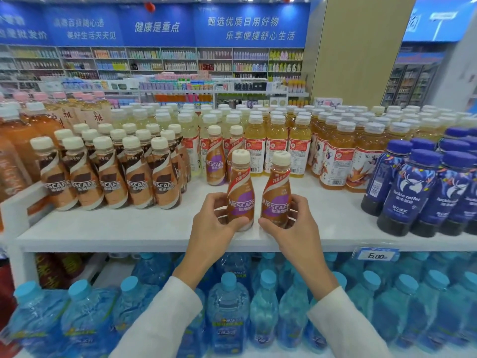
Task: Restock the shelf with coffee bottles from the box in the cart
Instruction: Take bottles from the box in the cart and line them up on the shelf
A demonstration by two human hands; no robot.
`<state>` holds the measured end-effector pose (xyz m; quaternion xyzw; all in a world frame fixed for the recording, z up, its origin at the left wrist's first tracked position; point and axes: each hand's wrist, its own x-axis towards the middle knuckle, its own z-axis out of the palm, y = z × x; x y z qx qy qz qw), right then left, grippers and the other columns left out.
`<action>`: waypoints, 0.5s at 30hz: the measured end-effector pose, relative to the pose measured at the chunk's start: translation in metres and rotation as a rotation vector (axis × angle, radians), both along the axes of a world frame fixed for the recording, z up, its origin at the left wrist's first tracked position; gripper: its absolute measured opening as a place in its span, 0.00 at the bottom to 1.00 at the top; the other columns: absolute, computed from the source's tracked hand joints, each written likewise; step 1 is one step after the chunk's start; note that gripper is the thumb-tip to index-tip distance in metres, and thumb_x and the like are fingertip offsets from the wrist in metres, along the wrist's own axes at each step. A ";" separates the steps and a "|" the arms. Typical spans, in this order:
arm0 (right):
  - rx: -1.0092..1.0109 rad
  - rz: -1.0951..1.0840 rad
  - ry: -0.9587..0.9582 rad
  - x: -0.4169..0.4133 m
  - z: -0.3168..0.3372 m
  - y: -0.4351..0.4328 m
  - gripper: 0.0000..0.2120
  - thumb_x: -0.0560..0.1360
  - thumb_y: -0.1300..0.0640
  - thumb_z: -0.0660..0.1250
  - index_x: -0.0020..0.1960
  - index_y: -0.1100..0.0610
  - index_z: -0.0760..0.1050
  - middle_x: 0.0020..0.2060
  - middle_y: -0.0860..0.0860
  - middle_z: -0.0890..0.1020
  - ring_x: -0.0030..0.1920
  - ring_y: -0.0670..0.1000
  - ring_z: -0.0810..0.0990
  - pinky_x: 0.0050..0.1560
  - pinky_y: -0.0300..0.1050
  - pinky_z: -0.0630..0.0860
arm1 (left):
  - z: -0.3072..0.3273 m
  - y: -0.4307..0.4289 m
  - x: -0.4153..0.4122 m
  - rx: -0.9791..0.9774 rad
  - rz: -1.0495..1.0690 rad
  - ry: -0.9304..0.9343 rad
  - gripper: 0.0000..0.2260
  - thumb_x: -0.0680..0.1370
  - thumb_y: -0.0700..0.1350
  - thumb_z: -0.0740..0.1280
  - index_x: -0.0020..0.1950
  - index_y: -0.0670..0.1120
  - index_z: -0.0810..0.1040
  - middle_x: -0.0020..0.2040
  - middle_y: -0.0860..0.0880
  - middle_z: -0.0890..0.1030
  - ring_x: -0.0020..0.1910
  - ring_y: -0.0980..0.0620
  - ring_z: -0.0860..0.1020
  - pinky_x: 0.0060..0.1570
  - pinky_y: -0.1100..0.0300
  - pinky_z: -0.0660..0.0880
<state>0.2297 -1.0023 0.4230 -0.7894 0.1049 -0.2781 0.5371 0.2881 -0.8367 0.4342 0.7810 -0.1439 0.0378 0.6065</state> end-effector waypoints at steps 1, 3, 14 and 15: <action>-0.006 -0.004 0.002 0.000 -0.001 0.000 0.33 0.67 0.49 0.81 0.64 0.43 0.65 0.56 0.40 0.78 0.54 0.38 0.79 0.50 0.31 0.75 | 0.000 0.001 0.001 0.004 -0.035 0.010 0.26 0.71 0.45 0.79 0.64 0.55 0.71 0.61 0.56 0.80 0.56 0.59 0.80 0.56 0.64 0.77; -0.020 -0.010 0.002 0.001 -0.002 0.000 0.33 0.67 0.48 0.81 0.64 0.43 0.65 0.57 0.41 0.78 0.55 0.39 0.79 0.52 0.35 0.77 | 0.000 0.002 0.000 0.024 -0.077 0.017 0.25 0.73 0.45 0.78 0.65 0.56 0.70 0.62 0.57 0.79 0.58 0.59 0.79 0.59 0.63 0.76; 0.015 0.034 -0.022 -0.005 -0.005 -0.002 0.32 0.69 0.51 0.81 0.67 0.43 0.68 0.60 0.43 0.79 0.58 0.43 0.80 0.60 0.44 0.80 | -0.002 0.000 -0.004 0.074 -0.139 -0.039 0.25 0.78 0.44 0.72 0.72 0.55 0.68 0.60 0.61 0.76 0.57 0.63 0.76 0.53 0.73 0.70; 0.009 0.030 -0.023 -0.005 -0.006 -0.002 0.31 0.70 0.52 0.80 0.66 0.43 0.68 0.60 0.43 0.79 0.57 0.42 0.80 0.60 0.43 0.80 | -0.003 0.000 -0.005 0.080 -0.138 -0.039 0.26 0.78 0.45 0.73 0.73 0.55 0.68 0.60 0.62 0.76 0.58 0.62 0.76 0.54 0.72 0.70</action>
